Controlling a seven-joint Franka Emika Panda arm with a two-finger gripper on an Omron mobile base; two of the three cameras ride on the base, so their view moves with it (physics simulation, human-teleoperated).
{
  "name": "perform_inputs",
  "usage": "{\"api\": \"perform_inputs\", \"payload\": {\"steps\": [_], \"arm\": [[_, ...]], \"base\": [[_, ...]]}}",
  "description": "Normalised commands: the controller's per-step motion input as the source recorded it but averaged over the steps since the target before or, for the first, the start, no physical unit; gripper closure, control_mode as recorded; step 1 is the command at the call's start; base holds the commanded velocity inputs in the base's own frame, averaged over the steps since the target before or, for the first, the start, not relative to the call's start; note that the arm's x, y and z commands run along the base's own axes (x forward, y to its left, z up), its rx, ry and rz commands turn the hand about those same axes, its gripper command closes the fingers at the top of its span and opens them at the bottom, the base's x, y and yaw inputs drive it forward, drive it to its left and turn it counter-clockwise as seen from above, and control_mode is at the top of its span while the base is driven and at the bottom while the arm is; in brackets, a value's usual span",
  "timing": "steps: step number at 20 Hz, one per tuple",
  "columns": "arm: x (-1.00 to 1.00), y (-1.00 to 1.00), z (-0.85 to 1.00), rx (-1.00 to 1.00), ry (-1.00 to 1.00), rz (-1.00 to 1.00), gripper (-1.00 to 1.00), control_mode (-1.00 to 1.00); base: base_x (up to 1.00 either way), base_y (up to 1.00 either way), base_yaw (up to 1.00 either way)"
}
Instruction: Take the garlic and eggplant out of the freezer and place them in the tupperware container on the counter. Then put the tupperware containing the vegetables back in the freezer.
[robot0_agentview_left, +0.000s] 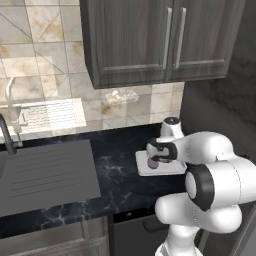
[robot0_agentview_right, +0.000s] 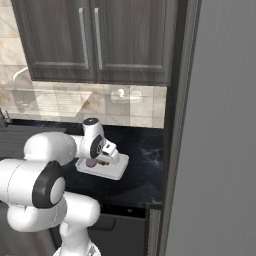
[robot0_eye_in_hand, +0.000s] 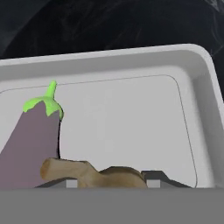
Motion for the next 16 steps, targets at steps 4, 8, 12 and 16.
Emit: {"api": "perform_inputs", "payload": {"steps": [4,8,12,16], "arm": [[0.28,0.0,-0.26,-0.01,0.04,0.0,1.0,-1.0],[0.14,0.0,-0.29,0.0,0.04,0.0,1.0,-1.0],[-0.01,0.0,-0.23,-0.02,0.01,0.0,-1.0,-1.0],[-0.32,0.0,0.0,-0.01,0.0,0.0,-1.0,-1.0]], "base": [[0.0,0.0,0.0],[0.0,0.0,0.0],[0.0,0.0,0.0],[0.0,0.0,0.0]]}}
